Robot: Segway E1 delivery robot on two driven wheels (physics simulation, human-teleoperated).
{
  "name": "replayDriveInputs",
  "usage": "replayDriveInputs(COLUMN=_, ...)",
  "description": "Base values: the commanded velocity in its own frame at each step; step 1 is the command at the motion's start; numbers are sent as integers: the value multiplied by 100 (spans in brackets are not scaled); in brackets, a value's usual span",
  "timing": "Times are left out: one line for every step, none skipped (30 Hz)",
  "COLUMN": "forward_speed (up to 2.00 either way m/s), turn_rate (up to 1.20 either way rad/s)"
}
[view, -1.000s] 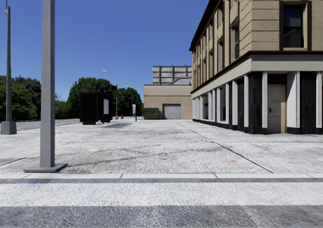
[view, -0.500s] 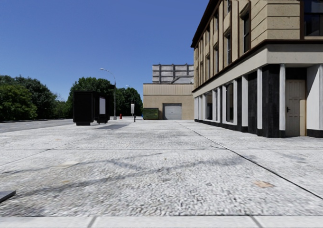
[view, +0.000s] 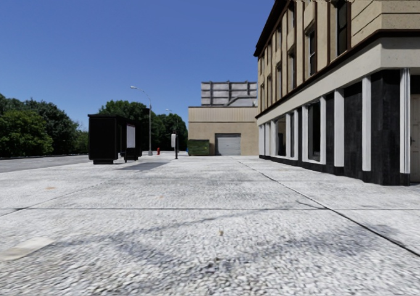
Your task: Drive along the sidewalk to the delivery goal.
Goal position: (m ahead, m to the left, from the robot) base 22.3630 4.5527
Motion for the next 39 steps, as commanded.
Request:
replayDriveInputs(forward_speed=200, turn_rate=19)
replayDriveInputs(forward_speed=200, turn_rate=19)
replayDriveInputs(forward_speed=200, turn_rate=19)
replayDriveInputs(forward_speed=200, turn_rate=19)
replayDriveInputs(forward_speed=200, turn_rate=19)
replayDriveInputs(forward_speed=200, turn_rate=19)
replayDriveInputs(forward_speed=200, turn_rate=22)
replayDriveInputs(forward_speed=200, turn_rate=22)
replayDriveInputs(forward_speed=200, turn_rate=23)
replayDriveInputs(forward_speed=200, turn_rate=26)
replayDriveInputs(forward_speed=200, turn_rate=26)
replayDriveInputs(forward_speed=200, turn_rate=27)
replayDriveInputs(forward_speed=200, turn_rate=28)
replayDriveInputs(forward_speed=200, turn_rate=28)
replayDriveInputs(forward_speed=200, turn_rate=28)
replayDriveInputs(forward_speed=200, turn_rate=28)
replayDriveInputs(forward_speed=200, turn_rate=28)
replayDriveInputs(forward_speed=200, turn_rate=28)
replayDriveInputs(forward_speed=200, turn_rate=28)
replayDriveInputs(forward_speed=200, turn_rate=28)
replayDriveInputs(forward_speed=200, turn_rate=28)
replayDriveInputs(forward_speed=200, turn_rate=28)
replayDriveInputs(forward_speed=200, turn_rate=28)
replayDriveInputs(forward_speed=200, turn_rate=28)
replayDriveInputs(forward_speed=200, turn_rate=28)
replayDriveInputs(forward_speed=200, turn_rate=24)
replayDriveInputs(forward_speed=200, turn_rate=24)
replayDriveInputs(forward_speed=200, turn_rate=0)
replayDriveInputs(forward_speed=200, turn_rate=0)
replayDriveInputs(forward_speed=200, turn_rate=0)
replayDriveInputs(forward_speed=200, turn_rate=0)
replayDriveInputs(forward_speed=200, turn_rate=0)
replayDriveInputs(forward_speed=200, turn_rate=0)
replayDriveInputs(forward_speed=200, turn_rate=0)
replayDriveInputs(forward_speed=200, turn_rate=0)
replayDriveInputs(forward_speed=200, turn_rate=0)
replayDriveInputs(forward_speed=200, turn_rate=0)
replayDriveInputs(forward_speed=200, turn_rate=0)
replayDriveInputs(forward_speed=200, turn_rate=0)
